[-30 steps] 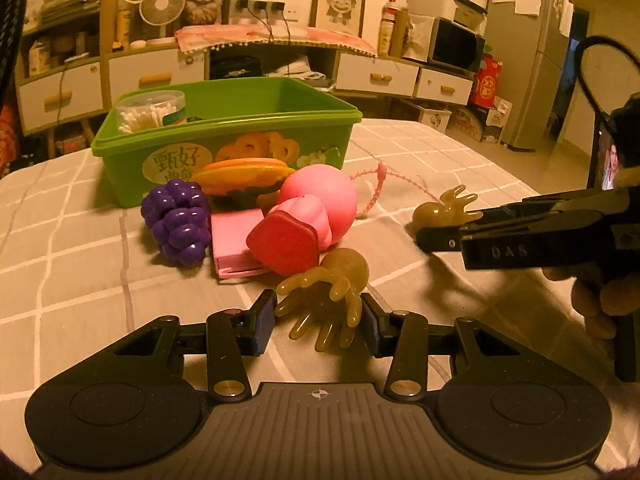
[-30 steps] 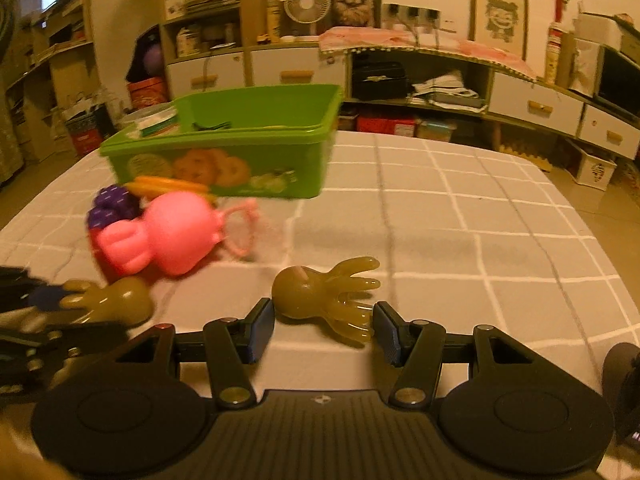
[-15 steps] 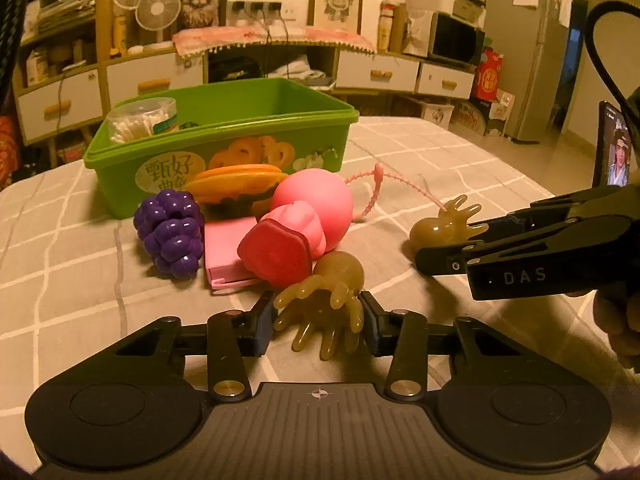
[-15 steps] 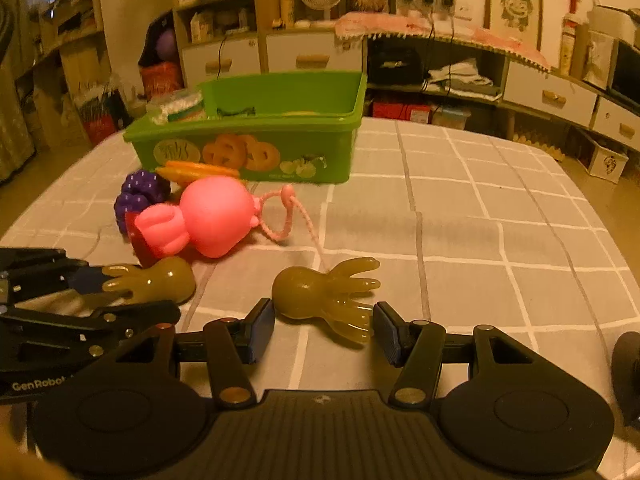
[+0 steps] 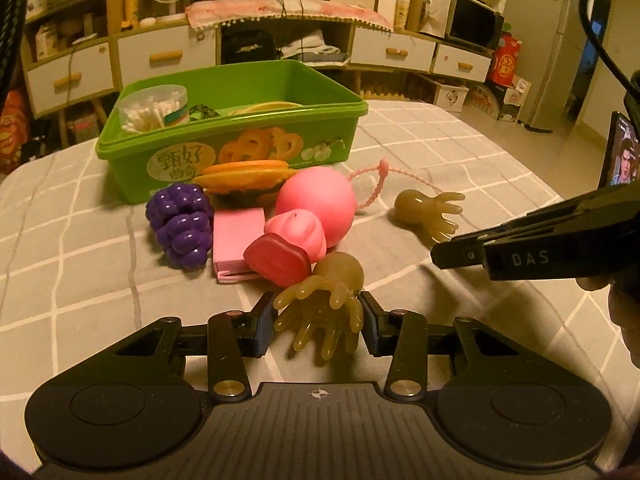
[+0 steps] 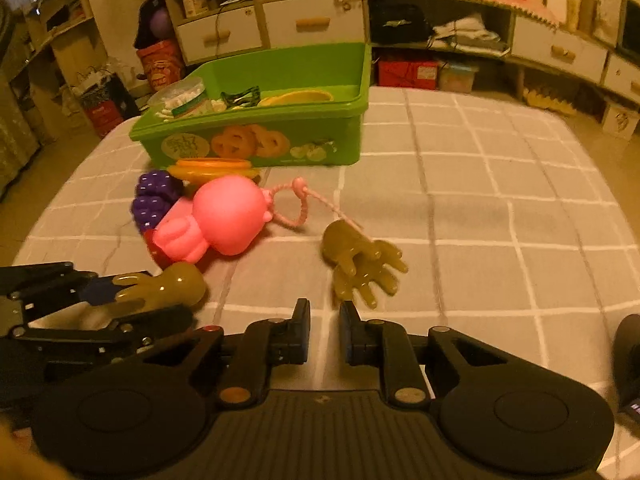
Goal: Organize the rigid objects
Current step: 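Grasp the olive octopus toy with the right tool while the left tool grasps the olive hand toy, then lift and carry the octopus with the right tool while the left tool carries the hand toy to the bin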
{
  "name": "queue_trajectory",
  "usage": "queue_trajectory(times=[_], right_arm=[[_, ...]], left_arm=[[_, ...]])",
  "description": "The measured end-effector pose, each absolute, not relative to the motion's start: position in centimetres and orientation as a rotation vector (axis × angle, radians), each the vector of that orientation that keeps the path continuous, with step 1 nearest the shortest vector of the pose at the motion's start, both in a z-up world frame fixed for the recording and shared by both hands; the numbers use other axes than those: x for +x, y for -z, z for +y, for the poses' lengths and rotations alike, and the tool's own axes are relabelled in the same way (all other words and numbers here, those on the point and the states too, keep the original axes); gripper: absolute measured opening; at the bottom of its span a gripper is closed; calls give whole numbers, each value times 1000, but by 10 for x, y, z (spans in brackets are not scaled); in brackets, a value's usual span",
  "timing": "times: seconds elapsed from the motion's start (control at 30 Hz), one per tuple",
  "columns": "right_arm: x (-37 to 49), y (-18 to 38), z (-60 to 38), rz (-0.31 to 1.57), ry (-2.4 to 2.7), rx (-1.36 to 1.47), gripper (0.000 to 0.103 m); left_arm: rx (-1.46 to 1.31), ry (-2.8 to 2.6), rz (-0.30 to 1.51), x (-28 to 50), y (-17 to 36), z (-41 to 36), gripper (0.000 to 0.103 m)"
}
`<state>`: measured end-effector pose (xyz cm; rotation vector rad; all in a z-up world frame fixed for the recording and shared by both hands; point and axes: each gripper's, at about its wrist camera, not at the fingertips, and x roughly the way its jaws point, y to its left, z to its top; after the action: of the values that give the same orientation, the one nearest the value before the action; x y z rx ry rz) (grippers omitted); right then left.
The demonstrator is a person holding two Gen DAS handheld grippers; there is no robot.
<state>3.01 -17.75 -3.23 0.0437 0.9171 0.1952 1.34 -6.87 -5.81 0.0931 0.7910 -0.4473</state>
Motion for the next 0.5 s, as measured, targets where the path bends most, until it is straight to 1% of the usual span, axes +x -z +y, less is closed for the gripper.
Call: queue_trajectory(times=[0.07, 0.1, 0.13, 0.17, 0.2, 0.23, 0.5], right_arm=[[31, 32, -183, 927, -198, 78, 0], [31, 32, -185, 930, -188, 87, 6], [32, 32, -187, 930, -174, 92, 18], [33, 32, -190, 930, -155, 94, 26], [34, 32, -192, 930, -137, 92, 43], [35, 32, -194, 928, -114, 89, 52], [54, 46, -192, 886, -101, 13, 53]], left_arm=[[83, 448, 799, 14, 59, -68, 48], [79, 448, 803, 14, 60, -67, 48], [75, 448, 807, 15, 60, -67, 48], [74, 449, 809, 15, 61, -67, 48], [74, 449, 811, 15, 61, -67, 48], [74, 449, 812, 15, 61, -68, 48], [69, 454, 829, 17, 63, -71, 48]])
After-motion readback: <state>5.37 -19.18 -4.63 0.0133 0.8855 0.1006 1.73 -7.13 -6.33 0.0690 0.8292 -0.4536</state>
